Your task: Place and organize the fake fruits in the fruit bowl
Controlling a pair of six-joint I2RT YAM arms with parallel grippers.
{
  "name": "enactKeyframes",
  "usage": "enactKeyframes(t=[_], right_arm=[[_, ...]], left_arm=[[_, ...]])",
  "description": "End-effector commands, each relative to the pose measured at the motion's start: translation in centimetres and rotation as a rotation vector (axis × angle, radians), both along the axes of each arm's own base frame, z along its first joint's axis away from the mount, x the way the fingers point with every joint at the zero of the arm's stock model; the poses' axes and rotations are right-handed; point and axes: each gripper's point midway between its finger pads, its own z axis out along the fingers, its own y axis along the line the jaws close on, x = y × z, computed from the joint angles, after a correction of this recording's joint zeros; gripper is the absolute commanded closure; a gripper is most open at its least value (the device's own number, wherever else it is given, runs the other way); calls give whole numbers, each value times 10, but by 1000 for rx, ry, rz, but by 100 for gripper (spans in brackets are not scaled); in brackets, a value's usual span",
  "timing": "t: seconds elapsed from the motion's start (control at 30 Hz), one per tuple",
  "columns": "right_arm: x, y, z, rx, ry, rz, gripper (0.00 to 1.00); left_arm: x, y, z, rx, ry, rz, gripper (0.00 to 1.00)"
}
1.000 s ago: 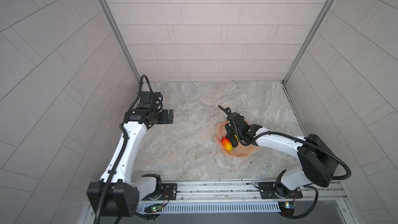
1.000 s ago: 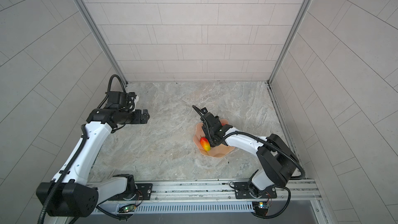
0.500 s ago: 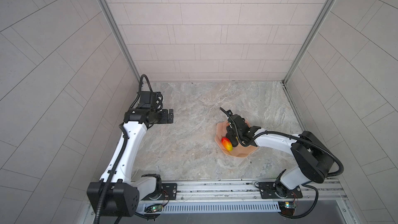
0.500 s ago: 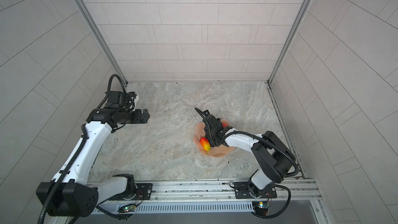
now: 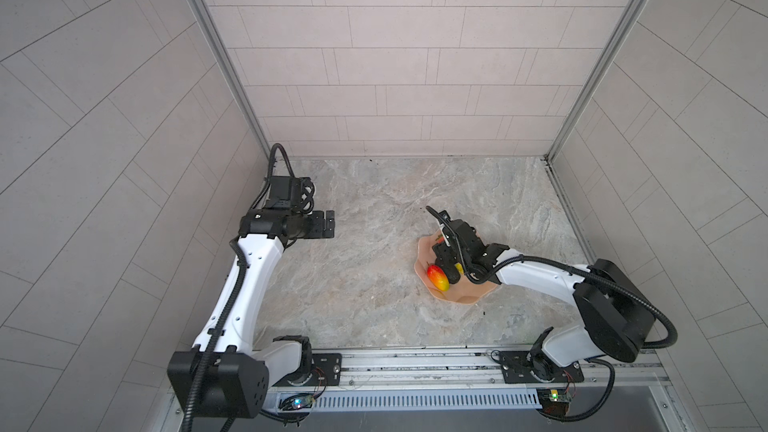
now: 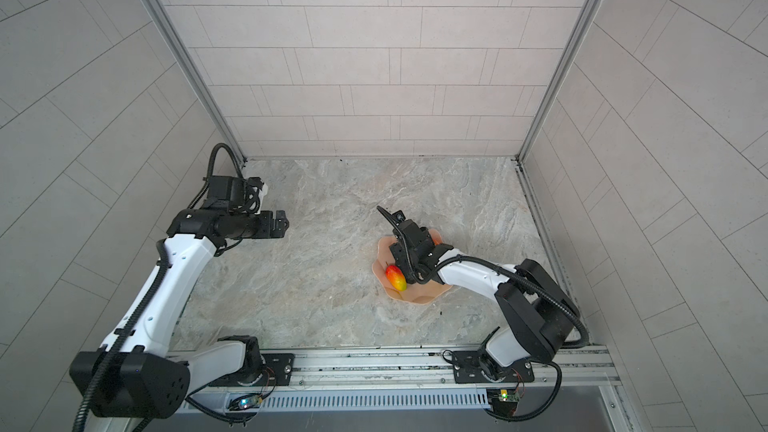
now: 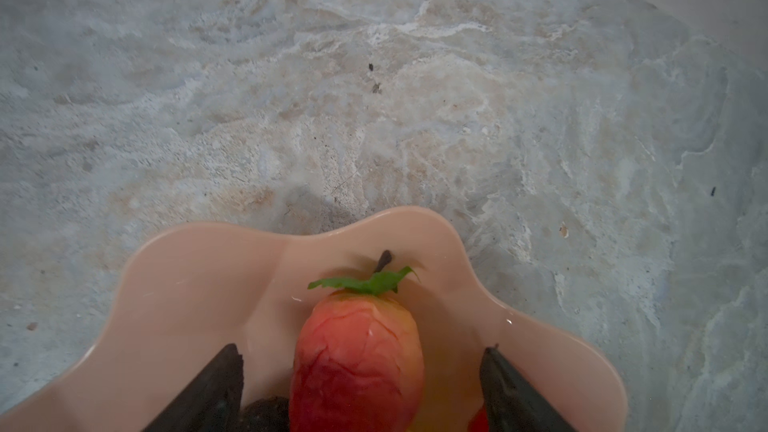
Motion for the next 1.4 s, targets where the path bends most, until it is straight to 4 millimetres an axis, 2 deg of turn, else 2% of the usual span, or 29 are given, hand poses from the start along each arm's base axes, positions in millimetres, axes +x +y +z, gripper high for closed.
enactKeyframes(t=[0.0, 0.1, 0.17, 0.23, 0.3, 0.4, 0.47, 0.53, 0.6, 0.63, 0.67, 0.77, 0.83, 0.93, 1.07, 1.13, 1.2, 1.3, 1.37], right_arm=[[-4, -8, 47, 18, -73, 0, 0], [-14, -24, 86, 22, -151, -7, 0], [-19, -41, 109, 23, -204, -41, 0], [-17, -70, 126, 29, -249, -116, 0], [-9, -105, 131, 54, -264, -225, 0], [2, -159, 126, 97, -281, -413, 0], [7, -190, 116, 72, -309, -527, 0], [8, -224, 98, 14, -325, -680, 0], [12, -246, 73, 20, -302, -771, 0], [15, -253, 69, 22, -309, -797, 0], [13, -257, 51, 5, -293, -814, 0], [20, -260, 35, -4, -307, -824, 0], [26, -256, 25, 13, -307, -803, 0], [35, -249, 6, 25, -296, -762, 0], [47, -244, 5, -10, -283, -711, 0], [49, -245, 7, -21, -312, -699, 0], [53, -247, -5, -4, -352, -693, 0], [49, -245, -12, 12, -374, -674, 0], [51, -241, -13, -6, -361, -662, 0]], left_arm=[[1, 0, 4, 8, -13, -2, 0], [0, 1, 11, 21, -30, -9, 0], [0, 5, 21, 41, -58, 1, 0], [2, 11, 35, 64, -113, 35, 0], [7, 16, 52, 71, -199, 94, 0], [16, 25, 73, 63, -359, 213, 0], [23, 31, 72, 84, -459, 299, 0], [31, 40, 52, 134, -536, 365, 0], [41, 49, 18, 189, -552, 416, 0], [44, 53, 2, 219, -540, 428, 0], [50, 54, -17, 255, -516, 418, 0], [64, 57, -62, 338, -432, 391, 0], [71, 58, -80, 369, -396, 370, 0], [82, 56, -91, 368, -438, 342, 0], [93, 60, -106, 349, -480, 309, 0], [97, 66, -125, 320, -466, 328, 0], [95, 67, -123, 310, -481, 343, 0], [89, 68, -129, 291, -540, 354, 0], [90, 68, -132, 299, -509, 346, 0]])
